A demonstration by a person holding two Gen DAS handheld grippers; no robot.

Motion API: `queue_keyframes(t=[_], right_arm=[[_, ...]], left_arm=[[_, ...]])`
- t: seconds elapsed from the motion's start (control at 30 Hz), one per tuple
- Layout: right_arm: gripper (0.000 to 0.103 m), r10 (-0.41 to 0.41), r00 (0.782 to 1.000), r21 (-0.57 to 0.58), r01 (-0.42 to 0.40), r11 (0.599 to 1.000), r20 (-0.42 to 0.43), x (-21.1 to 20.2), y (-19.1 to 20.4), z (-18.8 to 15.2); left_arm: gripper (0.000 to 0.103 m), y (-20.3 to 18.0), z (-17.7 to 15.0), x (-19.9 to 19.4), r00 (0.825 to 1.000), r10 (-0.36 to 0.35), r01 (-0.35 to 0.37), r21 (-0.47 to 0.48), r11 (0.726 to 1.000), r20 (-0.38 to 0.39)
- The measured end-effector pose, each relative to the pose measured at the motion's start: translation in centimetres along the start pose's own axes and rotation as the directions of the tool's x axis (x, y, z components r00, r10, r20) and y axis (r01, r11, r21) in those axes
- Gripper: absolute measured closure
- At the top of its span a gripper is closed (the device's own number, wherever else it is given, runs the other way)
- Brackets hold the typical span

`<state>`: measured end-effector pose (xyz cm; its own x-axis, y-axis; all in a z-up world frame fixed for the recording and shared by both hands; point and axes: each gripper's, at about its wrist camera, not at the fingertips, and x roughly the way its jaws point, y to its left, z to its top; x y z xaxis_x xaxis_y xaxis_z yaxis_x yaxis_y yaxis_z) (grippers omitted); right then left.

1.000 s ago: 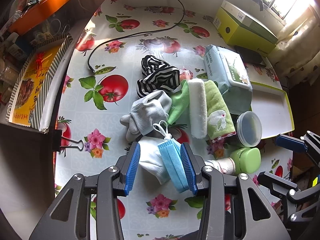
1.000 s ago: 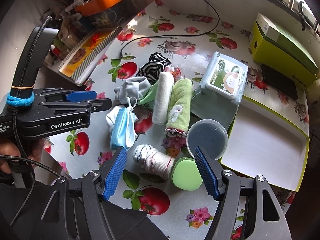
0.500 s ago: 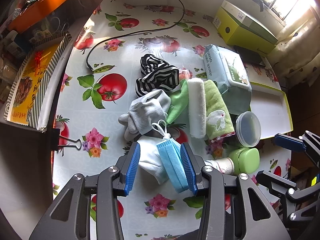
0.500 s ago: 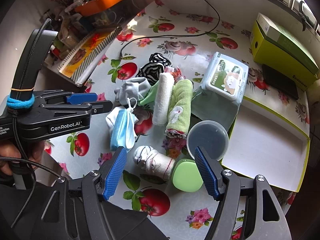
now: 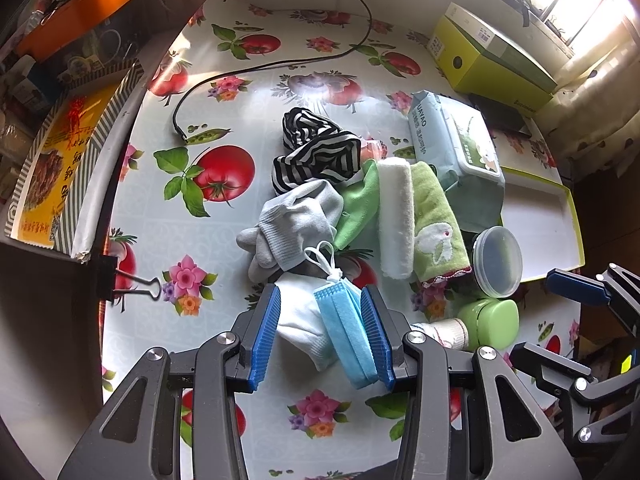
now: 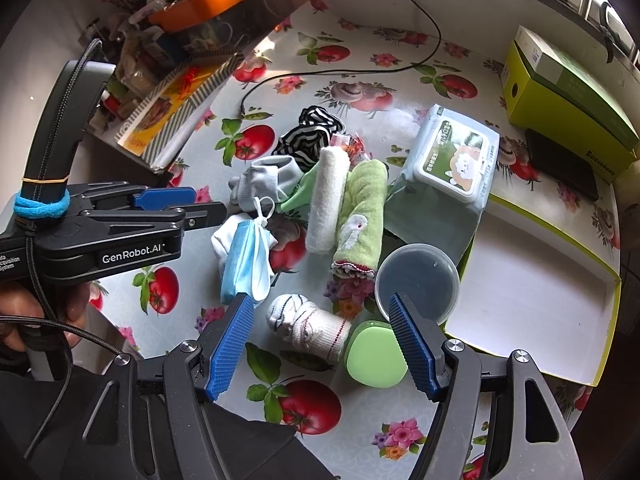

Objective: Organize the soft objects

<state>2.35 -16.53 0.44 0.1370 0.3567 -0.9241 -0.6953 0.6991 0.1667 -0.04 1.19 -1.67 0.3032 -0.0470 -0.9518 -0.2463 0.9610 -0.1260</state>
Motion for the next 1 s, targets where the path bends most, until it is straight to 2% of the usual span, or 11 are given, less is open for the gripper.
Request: queue_keyframes(t=[0.47,1.0], right_arm=[[0.032,0.0,1.0,0.001,0.0,1.0,0.004,0.5,0.2,0.6],[0.033,0.018,1.0,0.023,-0.018,1.0,-0.013,3.7,-0.2,4.6]], left_arm=[[0.06,1.3,0.1,0.7,0.999,-0.035,0.033,-0.052,0.998,-0.021],[0.06,4.9,0.9,2.2,0.996,-0.079,0.073,-0.161,0.984,-0.029]])
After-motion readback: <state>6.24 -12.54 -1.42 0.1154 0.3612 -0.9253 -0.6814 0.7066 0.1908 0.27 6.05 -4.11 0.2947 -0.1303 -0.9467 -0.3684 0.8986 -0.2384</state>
